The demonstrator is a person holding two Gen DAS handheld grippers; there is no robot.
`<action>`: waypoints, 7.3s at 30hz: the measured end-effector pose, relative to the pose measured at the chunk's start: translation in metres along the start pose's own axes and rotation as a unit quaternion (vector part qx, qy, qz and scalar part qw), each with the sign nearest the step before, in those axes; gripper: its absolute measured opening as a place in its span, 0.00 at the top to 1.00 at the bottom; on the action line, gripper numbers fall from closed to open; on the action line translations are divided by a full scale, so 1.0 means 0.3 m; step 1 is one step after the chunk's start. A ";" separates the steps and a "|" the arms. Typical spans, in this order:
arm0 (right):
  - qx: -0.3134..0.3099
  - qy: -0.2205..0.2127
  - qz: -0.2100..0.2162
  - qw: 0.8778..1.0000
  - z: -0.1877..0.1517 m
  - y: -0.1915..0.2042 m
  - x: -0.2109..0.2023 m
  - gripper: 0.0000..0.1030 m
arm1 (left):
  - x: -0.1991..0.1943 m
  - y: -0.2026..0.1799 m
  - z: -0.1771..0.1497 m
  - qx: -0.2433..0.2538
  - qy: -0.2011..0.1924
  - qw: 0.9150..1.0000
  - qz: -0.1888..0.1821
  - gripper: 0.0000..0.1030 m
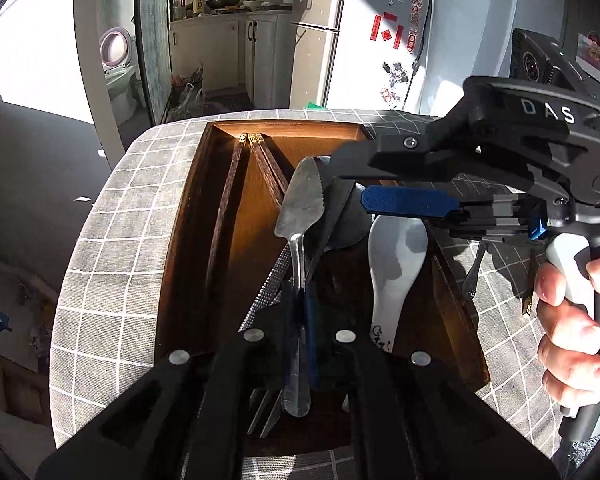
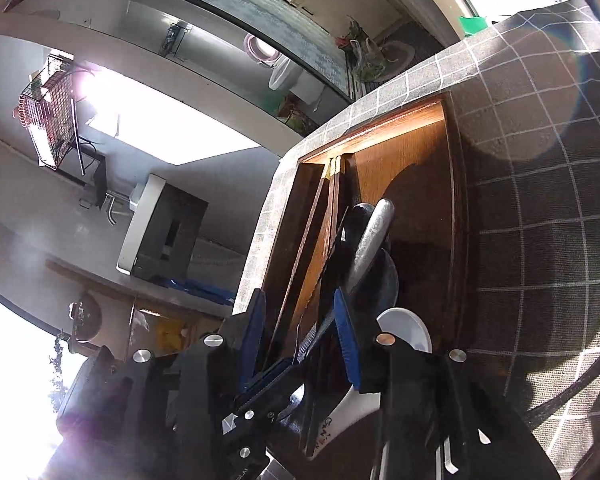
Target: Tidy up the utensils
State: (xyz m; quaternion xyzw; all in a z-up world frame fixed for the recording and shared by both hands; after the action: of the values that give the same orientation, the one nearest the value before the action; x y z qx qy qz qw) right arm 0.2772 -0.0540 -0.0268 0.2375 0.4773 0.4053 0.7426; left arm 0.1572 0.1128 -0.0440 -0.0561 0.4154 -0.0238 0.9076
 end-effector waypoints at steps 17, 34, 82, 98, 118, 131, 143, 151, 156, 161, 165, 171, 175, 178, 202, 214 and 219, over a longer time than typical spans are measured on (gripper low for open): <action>-0.050 -0.055 -0.203 0.976 0.019 -0.409 -0.472 0.39 | -0.051 -0.405 -0.010 0.111 -0.035 0.987 -0.110 0.33; -0.126 -0.069 -0.189 0.972 0.038 -0.330 -0.461 0.97 | 0.099 -0.483 -0.046 0.120 -0.004 0.986 -0.119 0.33; -0.184 -0.043 -0.156 0.970 0.019 0.057 -0.260 0.37 | -0.046 -0.042 -0.039 0.040 -0.034 0.999 0.008 0.47; -0.091 -0.116 -0.179 0.973 -0.101 -0.344 -0.708 0.32 | 0.016 -0.638 -0.184 0.211 0.027 0.967 -0.138 0.40; -0.018 -0.079 -0.128 0.988 -0.158 -0.392 -0.665 0.32 | 0.109 -0.695 -0.144 0.213 0.027 0.973 -0.084 0.93; 0.020 -0.079 -0.094 0.992 -0.131 -0.316 -0.504 0.85 | -0.032 -0.637 -0.100 0.152 -0.030 0.981 -0.118 0.94; -0.073 0.015 -0.081 0.994 -0.071 0.007 -0.101 0.86 | -0.136 -0.272 -0.093 0.062 -0.049 0.996 -0.046 0.93; -0.083 0.050 -0.095 0.991 -0.063 0.112 0.128 0.73 | -0.140 -0.040 -0.087 -0.014 -0.045 0.999 -0.007 0.93; -0.091 0.027 -0.076 0.993 -0.071 0.137 0.044 0.44 | -0.140 0.018 -0.077 -0.022 -0.046 0.999 -0.003 0.94; -0.127 -0.015 -0.083 0.988 -0.100 0.142 -0.082 0.27 | -0.143 -0.004 -0.091 0.002 -0.058 0.998 -0.004 0.81; -0.191 -0.070 -0.102 0.974 -0.181 0.131 -0.233 0.21 | -0.209 -0.025 -0.128 0.012 -0.101 0.994 -0.026 0.27; -0.287 -0.184 -0.199 0.919 -0.381 0.129 -0.470 0.10 | -0.319 -0.062 -0.186 0.029 -0.178 0.984 0.008 0.03; -0.368 -0.269 -0.248 0.855 -0.524 0.161 -0.570 0.05 | -0.387 -0.083 -0.254 0.034 -0.258 0.965 0.031 0.03; -0.393 -0.285 -0.249 0.838 -0.579 0.146 -0.595 0.04 | -0.431 -0.093 -0.272 0.042 -0.295 0.954 0.031 0.03; -0.320 -0.282 -0.313 0.849 -0.567 0.075 -0.622 0.03 | -0.421 -0.111 -0.282 0.060 -0.273 0.960 -0.018 0.03; -0.312 -0.285 -0.325 0.846 -0.566 0.069 -0.627 0.03 | -0.419 -0.110 -0.287 0.062 -0.272 0.960 -0.020 0.03; -0.312 -0.285 -0.325 0.846 -0.568 0.071 -0.627 0.03 | -0.423 -0.109 -0.289 0.062 -0.273 0.960 -0.020 0.03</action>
State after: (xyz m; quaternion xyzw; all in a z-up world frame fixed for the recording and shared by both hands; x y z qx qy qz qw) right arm 0.0752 -0.2038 0.0124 -0.0703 0.1425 0.1828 0.9702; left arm 0.0087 0.0845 -0.0010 -0.0126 0.1484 -0.0515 0.9875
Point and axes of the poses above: each gripper's, at about its wrist camera, not at the fingertips, and x roughly the way its jaws point, y to its left, z to its top, the point moved 1 cm from there along x, roughly the way its jaws point, and after that the axes turned 4 degrees about -x, right-handed, at the moved point
